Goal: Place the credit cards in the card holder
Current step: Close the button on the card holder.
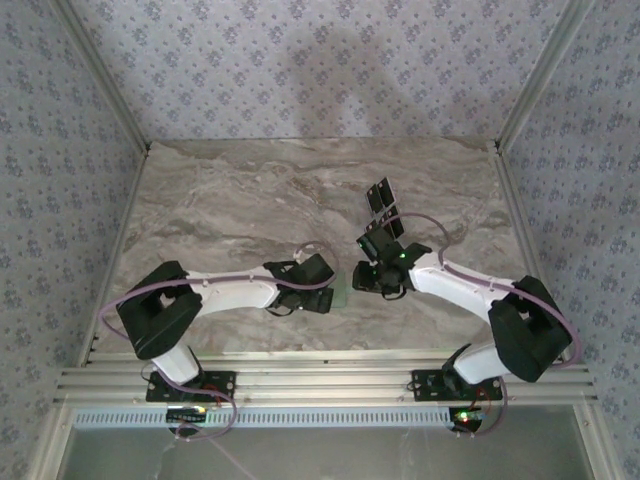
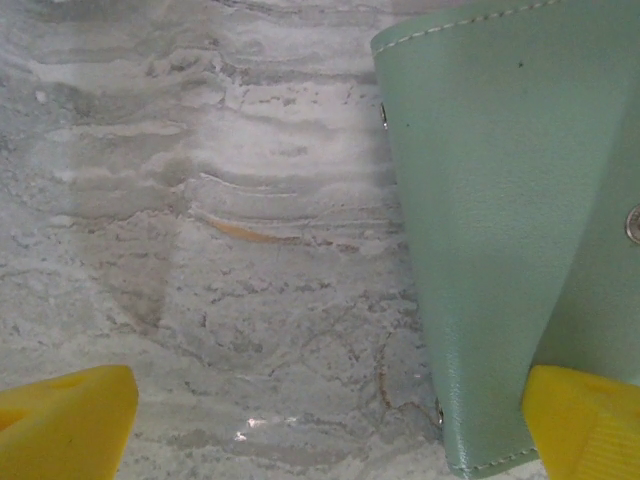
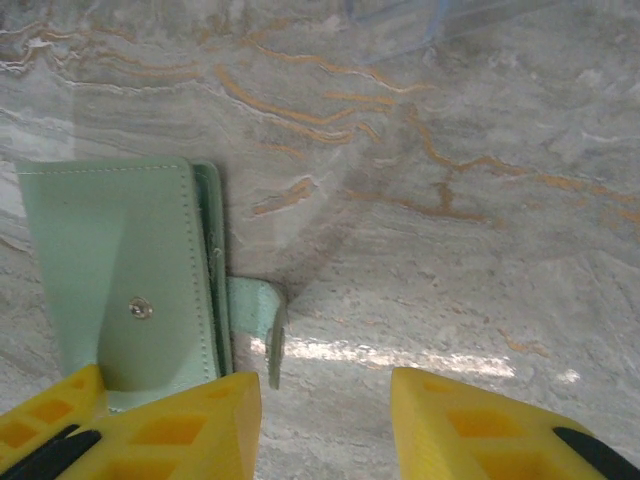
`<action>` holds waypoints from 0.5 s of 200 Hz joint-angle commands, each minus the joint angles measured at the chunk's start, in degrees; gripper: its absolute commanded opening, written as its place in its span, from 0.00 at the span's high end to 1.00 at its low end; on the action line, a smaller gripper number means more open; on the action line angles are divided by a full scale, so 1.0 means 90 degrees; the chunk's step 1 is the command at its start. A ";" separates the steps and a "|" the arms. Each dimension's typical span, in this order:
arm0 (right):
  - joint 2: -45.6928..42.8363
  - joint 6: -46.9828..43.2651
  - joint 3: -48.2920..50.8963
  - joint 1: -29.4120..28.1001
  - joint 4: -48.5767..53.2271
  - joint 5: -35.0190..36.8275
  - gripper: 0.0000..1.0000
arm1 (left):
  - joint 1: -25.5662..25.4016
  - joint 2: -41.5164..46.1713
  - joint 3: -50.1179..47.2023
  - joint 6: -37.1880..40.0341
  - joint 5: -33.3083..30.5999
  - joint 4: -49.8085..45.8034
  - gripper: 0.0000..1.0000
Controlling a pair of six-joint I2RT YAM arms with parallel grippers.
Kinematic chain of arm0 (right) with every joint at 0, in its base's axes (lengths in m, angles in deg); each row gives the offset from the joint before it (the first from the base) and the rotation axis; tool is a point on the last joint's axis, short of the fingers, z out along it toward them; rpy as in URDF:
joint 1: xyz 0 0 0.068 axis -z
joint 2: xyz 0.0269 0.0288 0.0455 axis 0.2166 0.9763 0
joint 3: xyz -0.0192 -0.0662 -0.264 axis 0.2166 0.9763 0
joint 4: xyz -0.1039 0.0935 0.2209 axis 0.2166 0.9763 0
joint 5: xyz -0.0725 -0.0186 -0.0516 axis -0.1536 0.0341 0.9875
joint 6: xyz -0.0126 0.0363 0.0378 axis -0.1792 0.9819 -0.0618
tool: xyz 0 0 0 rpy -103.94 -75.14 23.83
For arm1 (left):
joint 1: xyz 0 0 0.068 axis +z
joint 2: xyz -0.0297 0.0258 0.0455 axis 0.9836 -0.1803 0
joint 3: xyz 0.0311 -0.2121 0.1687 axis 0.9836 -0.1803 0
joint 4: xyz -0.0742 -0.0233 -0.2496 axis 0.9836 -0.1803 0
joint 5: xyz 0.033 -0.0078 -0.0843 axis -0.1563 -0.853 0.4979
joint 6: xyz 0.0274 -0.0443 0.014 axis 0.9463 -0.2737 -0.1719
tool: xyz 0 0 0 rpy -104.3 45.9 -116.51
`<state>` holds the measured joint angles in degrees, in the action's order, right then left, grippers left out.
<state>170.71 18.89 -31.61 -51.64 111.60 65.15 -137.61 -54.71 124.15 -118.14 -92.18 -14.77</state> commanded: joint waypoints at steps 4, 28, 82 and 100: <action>0.0103 -0.0118 -0.0229 -0.0033 0.0056 -0.0010 0.60 | -0.0060 -0.0113 0.0060 0.0041 -0.0158 -0.0371 0.01; 0.0159 -0.0179 -0.0262 -0.0025 0.0065 -0.0001 0.61 | -0.0059 -0.0080 0.0017 0.0004 -0.0181 -0.0332 0.01; 0.0309 -0.0226 -0.0305 0.0009 0.0003 -0.0013 0.66 | -0.0059 -0.0038 -0.0078 -0.0070 -0.0148 -0.0225 0.01; 0.0359 -0.0233 -0.0320 0.0005 -0.0022 -0.0021 0.69 | -0.0054 -0.0035 -0.0110 -0.0089 -0.0150 -0.0206 0.01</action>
<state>173.05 17.80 -32.73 -51.64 111.41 65.13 -137.81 -54.71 124.17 -118.38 -92.77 -14.81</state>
